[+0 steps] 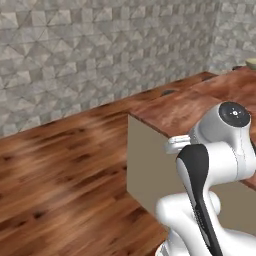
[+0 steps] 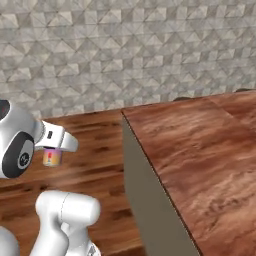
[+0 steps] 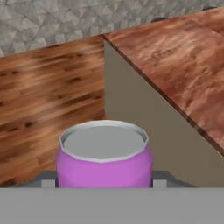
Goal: Open the fridge, grab two sodas, and place both sodas inside the bowl with ice on the dining counter.
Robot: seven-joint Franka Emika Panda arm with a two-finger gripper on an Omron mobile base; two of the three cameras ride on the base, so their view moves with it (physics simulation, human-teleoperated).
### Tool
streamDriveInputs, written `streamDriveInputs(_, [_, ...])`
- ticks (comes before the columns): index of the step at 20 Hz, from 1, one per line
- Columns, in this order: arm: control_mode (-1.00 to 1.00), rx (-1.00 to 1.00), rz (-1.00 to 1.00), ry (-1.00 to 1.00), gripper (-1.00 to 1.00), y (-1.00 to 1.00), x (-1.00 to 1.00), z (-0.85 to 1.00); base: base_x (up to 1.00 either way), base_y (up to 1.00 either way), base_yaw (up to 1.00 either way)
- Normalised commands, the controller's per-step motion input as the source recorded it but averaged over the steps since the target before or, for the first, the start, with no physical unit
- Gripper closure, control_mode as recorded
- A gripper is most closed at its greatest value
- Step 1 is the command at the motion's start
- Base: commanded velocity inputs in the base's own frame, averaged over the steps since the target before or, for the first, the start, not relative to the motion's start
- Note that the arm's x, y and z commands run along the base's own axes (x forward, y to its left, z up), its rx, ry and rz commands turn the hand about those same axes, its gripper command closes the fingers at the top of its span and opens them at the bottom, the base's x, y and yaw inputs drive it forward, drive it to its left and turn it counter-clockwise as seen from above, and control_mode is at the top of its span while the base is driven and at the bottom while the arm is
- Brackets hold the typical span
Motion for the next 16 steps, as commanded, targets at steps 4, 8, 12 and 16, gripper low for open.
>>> streamDriveInputs(4, [1.0, 0.0, 0.0, 0.0, 1.0, 0.0, 0.0, 0.0, 0.75, 0.49, -0.41])
streamDriveInputs(8, [1.0, 0.0, 0.0, 0.0, 1.0, 0.0, 0.0, 0.0, 0.92, 0.69, -0.41])
streamDriveInputs(12, [1.0, 0.0, 0.0, 0.0, 1.0, 0.0, 0.0, 0.0, 0.98, 0.76, -0.4])
streamDriveInputs(16, [1.0, 0.0, 0.0, 0.0, 1.0, 0.0, 0.0, 0.0, 0.97, 0.89, -0.38])
